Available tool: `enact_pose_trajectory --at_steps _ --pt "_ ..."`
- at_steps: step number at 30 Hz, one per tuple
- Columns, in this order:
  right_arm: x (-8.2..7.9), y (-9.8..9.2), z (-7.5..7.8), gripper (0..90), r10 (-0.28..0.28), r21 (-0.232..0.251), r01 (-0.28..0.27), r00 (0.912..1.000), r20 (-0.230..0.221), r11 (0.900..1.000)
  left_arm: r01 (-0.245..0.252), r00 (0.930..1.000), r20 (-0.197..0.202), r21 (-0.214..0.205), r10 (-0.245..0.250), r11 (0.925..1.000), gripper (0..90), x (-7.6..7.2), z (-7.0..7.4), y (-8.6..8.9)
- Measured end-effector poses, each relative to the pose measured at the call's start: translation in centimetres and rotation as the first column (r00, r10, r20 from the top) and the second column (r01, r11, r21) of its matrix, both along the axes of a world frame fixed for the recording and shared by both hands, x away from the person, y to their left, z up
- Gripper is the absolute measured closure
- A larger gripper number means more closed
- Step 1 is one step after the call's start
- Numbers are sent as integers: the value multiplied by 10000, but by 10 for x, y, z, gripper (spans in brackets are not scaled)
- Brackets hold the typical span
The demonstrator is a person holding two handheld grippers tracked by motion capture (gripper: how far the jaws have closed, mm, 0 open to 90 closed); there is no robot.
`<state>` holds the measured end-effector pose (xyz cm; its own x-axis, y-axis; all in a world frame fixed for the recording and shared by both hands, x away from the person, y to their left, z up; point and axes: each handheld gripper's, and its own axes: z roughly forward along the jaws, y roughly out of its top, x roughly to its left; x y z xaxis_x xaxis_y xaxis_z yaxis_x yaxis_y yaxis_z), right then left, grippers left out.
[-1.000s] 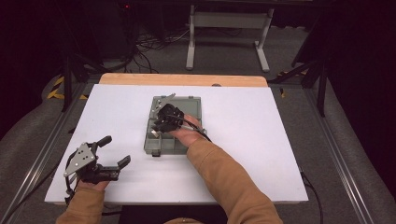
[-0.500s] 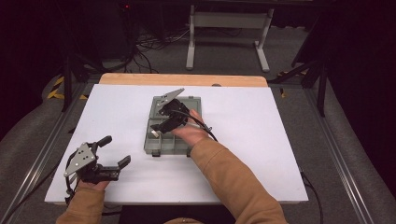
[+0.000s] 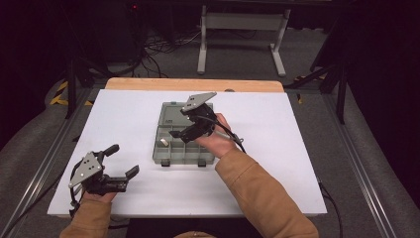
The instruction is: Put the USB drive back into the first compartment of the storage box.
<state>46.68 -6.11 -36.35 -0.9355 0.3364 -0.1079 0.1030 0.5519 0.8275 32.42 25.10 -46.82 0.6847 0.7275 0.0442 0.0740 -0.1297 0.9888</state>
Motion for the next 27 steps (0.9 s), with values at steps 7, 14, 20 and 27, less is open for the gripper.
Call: enact_pose_trajectory --at_steps 7,14,20,27 --pt "-11 -16 7 131 -15 132 14 9999 113 9999 3 10000 -9 16 -3 10000 24 0 0 0" --pt "-22 -32 13 123 -114 206 108 9995 291 9997 -4 10000 -15 -2 4 10000 24 0 0 -1" --pt "-34 -57 16 88 -530 569 501 9973 501 9971 18 10000 -23 -57 -18 10000 24 1 0 -2" --pt "-45 -81 16 48 -966 919 906 9933 633 9916 26 10000 -47 23 -26 10000 24 1 1 -1"
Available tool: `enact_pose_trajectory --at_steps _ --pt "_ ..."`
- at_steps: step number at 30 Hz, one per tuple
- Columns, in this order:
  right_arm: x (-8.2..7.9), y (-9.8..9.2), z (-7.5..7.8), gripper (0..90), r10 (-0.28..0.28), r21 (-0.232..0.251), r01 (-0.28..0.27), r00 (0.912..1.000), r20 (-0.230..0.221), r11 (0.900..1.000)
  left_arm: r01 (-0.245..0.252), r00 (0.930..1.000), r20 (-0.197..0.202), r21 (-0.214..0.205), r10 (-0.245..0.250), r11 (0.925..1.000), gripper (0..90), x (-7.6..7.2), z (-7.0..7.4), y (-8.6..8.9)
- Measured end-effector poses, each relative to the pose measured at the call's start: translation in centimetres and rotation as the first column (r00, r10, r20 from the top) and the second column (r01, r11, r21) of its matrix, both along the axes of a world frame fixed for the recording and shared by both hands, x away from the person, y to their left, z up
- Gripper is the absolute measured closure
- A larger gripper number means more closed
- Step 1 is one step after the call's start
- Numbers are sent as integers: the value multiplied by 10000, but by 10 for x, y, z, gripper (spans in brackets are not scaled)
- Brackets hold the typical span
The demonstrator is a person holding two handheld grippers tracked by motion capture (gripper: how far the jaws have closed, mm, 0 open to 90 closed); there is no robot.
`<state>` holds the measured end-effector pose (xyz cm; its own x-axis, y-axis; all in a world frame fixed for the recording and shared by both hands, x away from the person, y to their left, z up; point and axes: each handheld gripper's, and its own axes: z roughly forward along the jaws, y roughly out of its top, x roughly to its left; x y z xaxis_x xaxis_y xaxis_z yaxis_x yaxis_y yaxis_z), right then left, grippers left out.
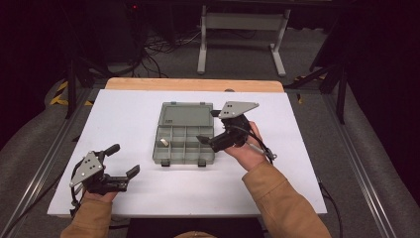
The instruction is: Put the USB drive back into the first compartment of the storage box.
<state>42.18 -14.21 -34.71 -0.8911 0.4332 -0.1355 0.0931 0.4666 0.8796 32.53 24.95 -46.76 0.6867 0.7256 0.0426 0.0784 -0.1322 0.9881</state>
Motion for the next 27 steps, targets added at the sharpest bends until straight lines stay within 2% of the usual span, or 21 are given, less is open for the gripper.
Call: enact_pose_trajectory --at_steps 3,6,9,14,21,27 --pt "-7 -16 -2 25 -299 243 298 9995 73 9993 -19 10000 2 -7 19 10000 24 0 0 0" --pt "-11 -23 -2 12 -431 328 427 9990 119 9986 -22 10000 5 -41 22 10000 23 0 0 0" --pt "-18 -36 -4 11 -561 639 539 9978 340 9965 -14 10000 31 -81 14 10000 23 1 0 -1" --pt "-29 -61 -16 5 -885 1117 822 9947 527 9903 -6 10000 5 -75 6 10000 23 2 1 -1" --pt "-40 -81 -30 6 -1118 1499 982 9901 849 9838 39 10000 -1 -126 -39 9999 23 4 1 -3" --pt "-46 -92 -43 6 -1418 1647 1262 9861 871 9782 56 10000 -4 -56 -56 10000 23 4 2 -2"
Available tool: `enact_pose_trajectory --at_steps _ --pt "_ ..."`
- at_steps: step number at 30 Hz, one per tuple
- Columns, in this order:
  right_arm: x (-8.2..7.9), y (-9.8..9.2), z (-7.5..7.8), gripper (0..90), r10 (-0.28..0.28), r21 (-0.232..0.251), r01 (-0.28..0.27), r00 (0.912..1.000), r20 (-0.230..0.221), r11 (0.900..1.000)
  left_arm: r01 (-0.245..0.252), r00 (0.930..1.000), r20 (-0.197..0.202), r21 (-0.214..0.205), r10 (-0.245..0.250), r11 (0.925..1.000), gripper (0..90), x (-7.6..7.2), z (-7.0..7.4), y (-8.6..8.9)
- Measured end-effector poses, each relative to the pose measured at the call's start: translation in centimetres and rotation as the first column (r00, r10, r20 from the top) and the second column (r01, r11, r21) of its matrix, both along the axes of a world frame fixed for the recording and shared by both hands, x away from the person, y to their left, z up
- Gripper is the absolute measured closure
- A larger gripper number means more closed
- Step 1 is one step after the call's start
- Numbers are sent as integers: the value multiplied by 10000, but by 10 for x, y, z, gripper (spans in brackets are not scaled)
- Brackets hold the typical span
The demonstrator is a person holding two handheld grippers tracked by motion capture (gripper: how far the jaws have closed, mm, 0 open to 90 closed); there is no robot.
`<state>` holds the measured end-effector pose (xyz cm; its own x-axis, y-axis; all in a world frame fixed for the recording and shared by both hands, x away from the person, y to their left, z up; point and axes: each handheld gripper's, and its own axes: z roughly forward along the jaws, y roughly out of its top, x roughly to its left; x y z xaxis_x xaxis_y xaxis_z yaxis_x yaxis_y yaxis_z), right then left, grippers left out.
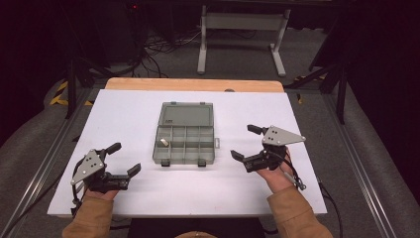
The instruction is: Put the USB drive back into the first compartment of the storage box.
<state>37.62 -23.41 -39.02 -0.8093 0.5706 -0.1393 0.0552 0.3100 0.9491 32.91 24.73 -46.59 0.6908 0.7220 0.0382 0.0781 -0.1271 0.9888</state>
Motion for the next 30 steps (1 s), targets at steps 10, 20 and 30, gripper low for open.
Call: enact_pose_trajectory --at_steps 10,20,30 --pt "-5 -18 -32 6 -243 413 253 9994 -255 9988 61 10000 78 -18 -61 10000 23 0 -2 -2" --pt "-13 -31 -58 4 -462 499 486 9978 -469 9976 74 9999 -66 -206 -75 9998 20 0 -4 -2" --pt "-17 -41 -77 4 -815 686 868 9937 -769 9939 170 9998 -45 -250 -171 9995 17 1 -7 0"
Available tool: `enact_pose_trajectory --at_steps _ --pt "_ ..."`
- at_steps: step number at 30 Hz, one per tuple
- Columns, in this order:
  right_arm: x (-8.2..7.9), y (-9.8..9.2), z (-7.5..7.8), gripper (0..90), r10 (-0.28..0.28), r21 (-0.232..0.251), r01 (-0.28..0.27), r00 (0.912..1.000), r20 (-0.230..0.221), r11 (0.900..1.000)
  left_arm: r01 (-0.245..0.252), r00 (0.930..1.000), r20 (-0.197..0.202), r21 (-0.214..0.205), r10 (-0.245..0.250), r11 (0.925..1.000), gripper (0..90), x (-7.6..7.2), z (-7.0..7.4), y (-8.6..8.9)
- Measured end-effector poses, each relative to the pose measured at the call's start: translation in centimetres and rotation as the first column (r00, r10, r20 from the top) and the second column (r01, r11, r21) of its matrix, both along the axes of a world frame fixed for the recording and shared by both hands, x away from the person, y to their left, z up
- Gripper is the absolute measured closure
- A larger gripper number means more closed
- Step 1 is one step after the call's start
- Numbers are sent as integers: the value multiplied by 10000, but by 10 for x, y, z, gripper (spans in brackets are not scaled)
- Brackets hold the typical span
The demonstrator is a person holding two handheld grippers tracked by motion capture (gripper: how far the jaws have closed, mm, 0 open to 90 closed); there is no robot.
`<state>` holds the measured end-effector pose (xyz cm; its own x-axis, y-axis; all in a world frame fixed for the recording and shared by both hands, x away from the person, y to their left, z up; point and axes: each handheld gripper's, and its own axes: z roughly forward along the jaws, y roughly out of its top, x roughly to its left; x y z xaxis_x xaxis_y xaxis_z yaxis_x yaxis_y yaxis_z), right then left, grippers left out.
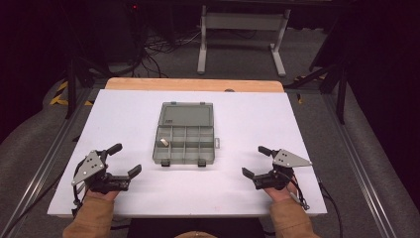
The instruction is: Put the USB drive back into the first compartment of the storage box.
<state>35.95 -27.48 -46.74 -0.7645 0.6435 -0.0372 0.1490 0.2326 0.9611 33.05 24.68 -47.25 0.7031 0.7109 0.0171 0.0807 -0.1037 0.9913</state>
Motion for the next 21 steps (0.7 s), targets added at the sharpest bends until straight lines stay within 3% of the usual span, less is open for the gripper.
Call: enact_pose_trajectory --at_steps 4,21 --pt "0 2 -1 4 44 -138 -44 10000 19 9999 -9 10000 21 -36 10 10000 17 0 0 0" --pt "-4 2 3 3 77 118 -80 9995 302 9999 -62 10000 -51 35 62 10000 17 0 -1 0"
